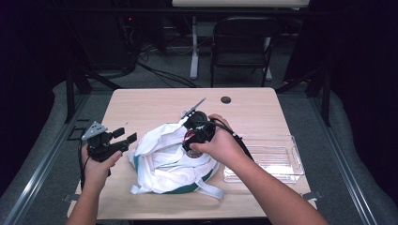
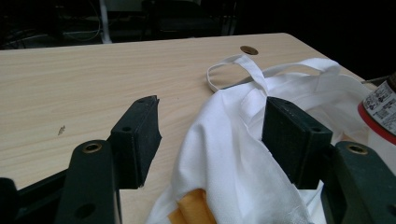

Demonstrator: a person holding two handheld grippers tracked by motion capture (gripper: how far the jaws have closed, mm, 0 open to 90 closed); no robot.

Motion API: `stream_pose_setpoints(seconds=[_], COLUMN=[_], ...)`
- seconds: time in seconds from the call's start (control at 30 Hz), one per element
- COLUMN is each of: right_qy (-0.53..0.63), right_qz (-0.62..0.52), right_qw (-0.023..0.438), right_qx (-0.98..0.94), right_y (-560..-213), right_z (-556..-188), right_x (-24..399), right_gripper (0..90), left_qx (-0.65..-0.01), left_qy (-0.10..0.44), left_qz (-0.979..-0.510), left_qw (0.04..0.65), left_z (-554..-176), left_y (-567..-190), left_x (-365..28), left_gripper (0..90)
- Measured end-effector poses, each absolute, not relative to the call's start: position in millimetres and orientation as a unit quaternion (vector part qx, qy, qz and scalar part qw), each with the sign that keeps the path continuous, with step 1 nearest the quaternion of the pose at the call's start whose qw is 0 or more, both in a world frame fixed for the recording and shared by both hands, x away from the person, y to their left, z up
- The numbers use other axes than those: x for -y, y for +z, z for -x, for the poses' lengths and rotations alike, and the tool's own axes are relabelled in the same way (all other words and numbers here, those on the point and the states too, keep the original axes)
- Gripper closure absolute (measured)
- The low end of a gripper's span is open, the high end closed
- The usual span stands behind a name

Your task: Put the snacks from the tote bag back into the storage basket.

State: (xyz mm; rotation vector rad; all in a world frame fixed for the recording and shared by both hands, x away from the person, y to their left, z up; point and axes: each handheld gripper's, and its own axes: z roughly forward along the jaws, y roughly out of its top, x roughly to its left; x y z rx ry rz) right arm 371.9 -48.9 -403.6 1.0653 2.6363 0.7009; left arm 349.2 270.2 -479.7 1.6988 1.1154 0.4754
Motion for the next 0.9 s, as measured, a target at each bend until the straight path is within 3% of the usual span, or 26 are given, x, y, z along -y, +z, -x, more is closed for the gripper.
stream_pose_setpoints(seconds=[0.63, 0.9], right_qy=[0.244, 0.235], right_qz=[-0.405, -0.427], right_qw=[0.107, 0.132], right_qx=[-0.874, -0.863], right_y=[-378, -368], right_z=[-369, -367], right_x=[99, 128], right_gripper=[25.2, 25.2], left_qx=[-0.464, -0.463], left_qy=[0.196, 0.197], left_qz=[-0.702, -0.704], left_qw=[0.504, 0.501], left_z=[-349, -349], left_y=[-480, -480], left_x=[-271, -270], left_gripper=[36.8, 36.8])
